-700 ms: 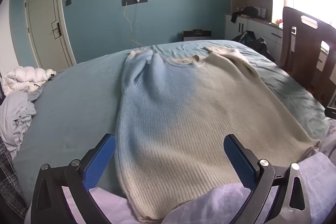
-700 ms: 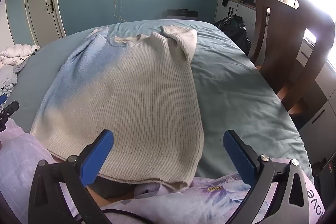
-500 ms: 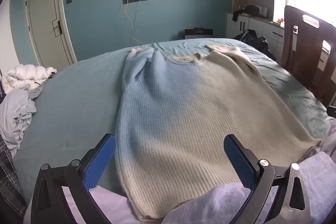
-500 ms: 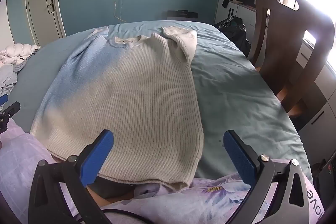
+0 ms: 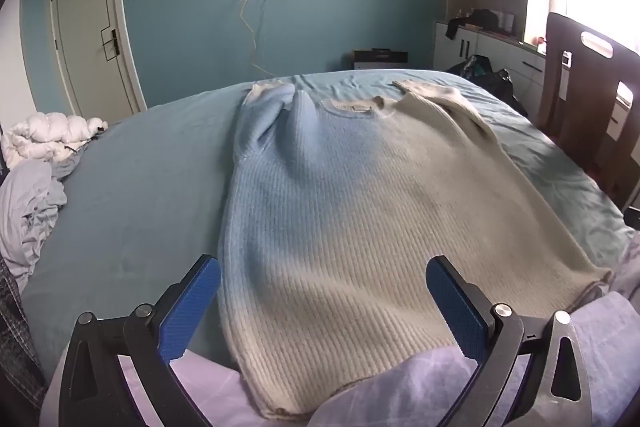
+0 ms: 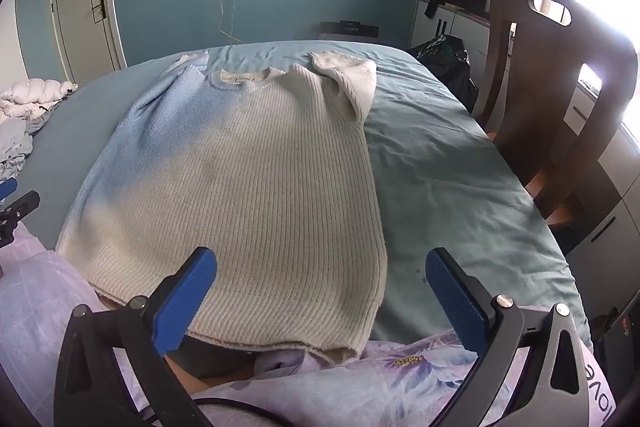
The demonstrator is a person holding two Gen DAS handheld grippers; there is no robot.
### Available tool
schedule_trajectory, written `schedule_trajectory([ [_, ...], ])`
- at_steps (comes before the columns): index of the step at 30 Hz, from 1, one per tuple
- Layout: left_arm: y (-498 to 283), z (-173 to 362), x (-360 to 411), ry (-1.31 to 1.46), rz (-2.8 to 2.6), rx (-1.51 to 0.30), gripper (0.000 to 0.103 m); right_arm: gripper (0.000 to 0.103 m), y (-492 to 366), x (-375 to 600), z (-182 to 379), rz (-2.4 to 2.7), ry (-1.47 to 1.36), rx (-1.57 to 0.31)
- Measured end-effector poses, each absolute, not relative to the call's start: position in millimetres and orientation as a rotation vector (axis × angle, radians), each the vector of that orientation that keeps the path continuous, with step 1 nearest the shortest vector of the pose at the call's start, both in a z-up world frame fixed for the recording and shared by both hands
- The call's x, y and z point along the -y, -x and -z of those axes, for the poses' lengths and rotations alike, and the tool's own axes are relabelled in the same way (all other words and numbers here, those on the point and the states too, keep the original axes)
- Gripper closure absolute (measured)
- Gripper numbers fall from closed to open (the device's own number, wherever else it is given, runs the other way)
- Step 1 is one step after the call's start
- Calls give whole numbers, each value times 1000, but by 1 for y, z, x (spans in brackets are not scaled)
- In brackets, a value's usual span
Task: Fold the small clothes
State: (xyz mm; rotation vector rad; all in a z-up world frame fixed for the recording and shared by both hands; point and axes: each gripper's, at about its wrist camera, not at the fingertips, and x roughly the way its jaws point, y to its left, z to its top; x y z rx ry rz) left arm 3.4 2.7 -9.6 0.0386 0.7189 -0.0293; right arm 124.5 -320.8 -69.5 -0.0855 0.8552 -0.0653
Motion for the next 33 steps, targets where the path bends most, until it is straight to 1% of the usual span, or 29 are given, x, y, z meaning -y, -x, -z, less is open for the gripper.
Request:
schedule_trajectory([
  [33,-4,11,0,-42,31,-736,0,1,-124,319,70,68,92,-855],
])
